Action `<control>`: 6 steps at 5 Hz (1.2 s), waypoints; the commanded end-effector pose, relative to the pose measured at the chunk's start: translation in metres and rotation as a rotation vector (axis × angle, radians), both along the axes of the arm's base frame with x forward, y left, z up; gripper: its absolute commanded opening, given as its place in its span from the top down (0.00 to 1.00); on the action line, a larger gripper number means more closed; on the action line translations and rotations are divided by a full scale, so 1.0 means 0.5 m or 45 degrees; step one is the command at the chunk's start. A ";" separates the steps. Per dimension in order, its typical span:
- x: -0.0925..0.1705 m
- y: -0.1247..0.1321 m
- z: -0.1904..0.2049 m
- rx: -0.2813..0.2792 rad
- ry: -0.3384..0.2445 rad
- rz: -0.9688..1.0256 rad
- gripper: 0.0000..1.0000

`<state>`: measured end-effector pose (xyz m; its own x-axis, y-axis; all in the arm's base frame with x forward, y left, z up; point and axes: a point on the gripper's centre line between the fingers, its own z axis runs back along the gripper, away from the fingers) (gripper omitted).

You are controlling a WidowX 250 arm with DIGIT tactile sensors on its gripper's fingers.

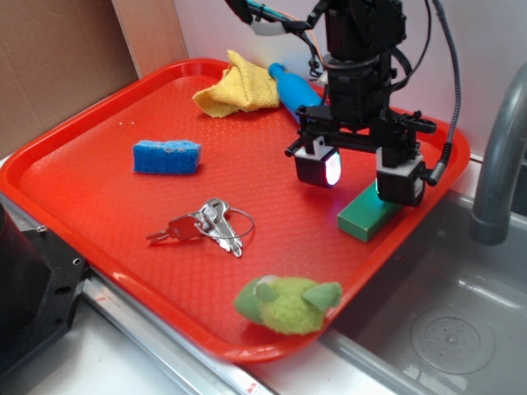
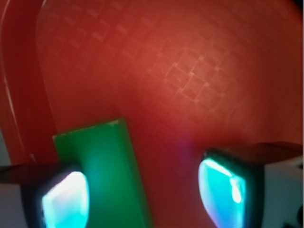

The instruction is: Grab the green block.

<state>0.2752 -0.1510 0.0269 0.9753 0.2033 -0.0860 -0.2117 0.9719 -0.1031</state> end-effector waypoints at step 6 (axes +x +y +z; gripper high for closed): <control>-0.135 0.082 0.075 0.000 -0.160 -0.201 0.00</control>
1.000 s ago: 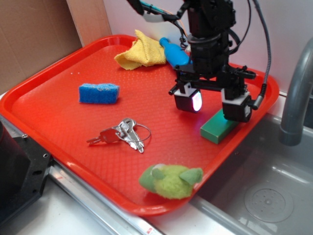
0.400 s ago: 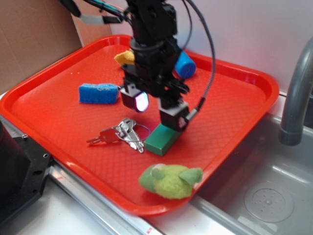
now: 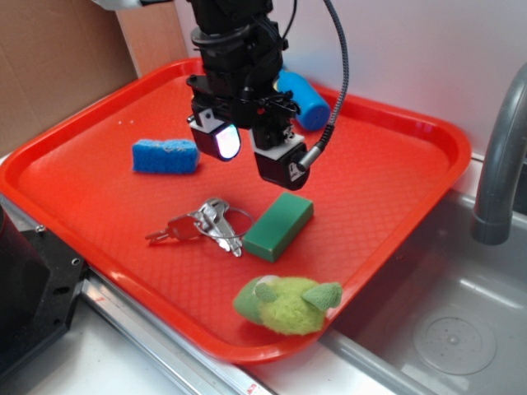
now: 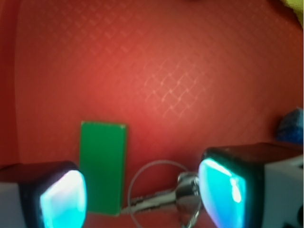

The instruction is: Grab the green block.

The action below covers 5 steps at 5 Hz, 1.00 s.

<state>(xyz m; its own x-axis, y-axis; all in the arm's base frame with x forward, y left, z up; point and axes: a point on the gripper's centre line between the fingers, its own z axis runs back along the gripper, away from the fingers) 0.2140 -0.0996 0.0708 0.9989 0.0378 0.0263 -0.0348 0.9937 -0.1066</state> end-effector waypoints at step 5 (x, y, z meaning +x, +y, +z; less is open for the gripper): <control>0.024 -0.034 -0.116 0.085 0.077 0.027 1.00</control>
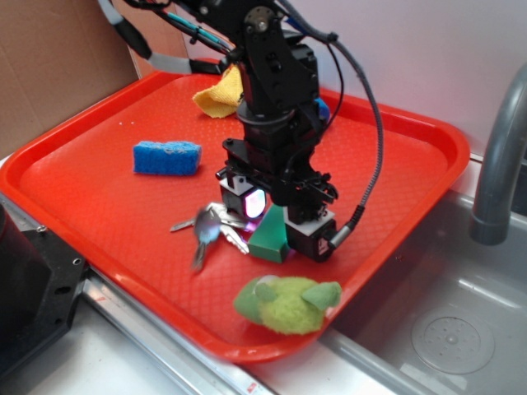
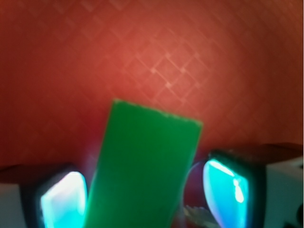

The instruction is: Grab the green block.

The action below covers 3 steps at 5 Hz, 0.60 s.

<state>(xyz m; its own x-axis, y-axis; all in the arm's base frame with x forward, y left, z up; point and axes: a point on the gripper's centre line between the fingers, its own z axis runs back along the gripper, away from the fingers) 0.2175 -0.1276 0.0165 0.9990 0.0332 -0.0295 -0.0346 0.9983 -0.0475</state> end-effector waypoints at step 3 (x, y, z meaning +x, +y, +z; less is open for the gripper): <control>0.043 0.120 0.196 -0.022 -0.108 0.119 1.00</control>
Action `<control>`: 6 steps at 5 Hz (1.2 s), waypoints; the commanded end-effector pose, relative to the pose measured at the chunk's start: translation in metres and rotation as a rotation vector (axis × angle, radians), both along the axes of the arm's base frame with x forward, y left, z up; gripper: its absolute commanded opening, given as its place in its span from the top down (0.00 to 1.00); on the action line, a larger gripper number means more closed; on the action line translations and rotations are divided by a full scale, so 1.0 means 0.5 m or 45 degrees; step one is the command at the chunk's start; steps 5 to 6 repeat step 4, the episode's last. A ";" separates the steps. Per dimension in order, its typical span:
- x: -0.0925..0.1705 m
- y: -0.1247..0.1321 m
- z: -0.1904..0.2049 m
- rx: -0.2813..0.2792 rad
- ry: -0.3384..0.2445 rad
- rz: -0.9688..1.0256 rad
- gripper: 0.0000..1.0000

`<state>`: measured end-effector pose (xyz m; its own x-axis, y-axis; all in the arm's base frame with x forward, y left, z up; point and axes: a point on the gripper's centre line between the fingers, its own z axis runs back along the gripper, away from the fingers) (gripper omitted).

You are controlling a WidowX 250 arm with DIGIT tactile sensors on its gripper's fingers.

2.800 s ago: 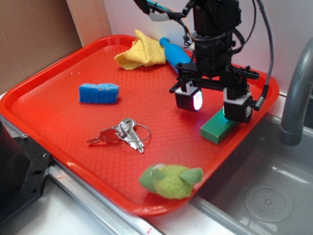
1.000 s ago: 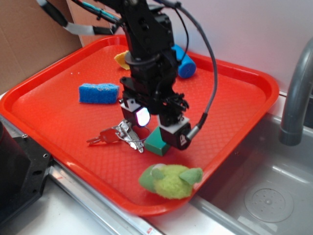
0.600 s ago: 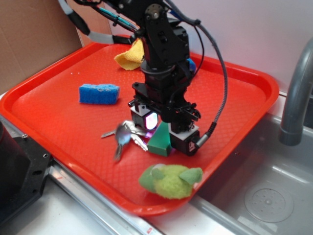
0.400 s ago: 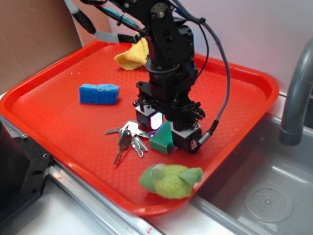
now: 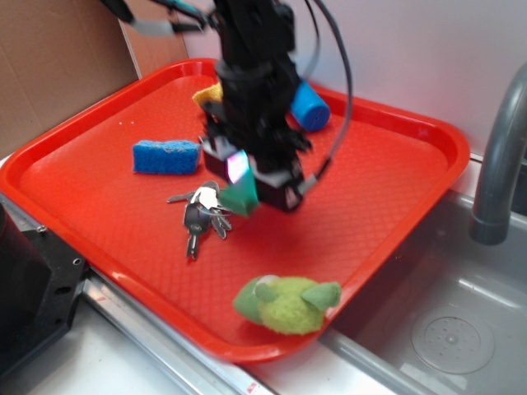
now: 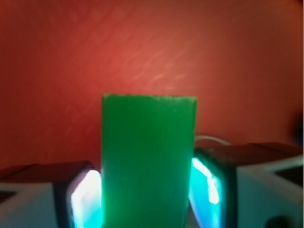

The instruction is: Grab the green block.

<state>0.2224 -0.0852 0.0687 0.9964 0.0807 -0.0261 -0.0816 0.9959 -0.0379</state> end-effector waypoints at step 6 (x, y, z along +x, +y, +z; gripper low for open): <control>-0.040 0.238 0.265 0.150 -0.084 0.206 1.00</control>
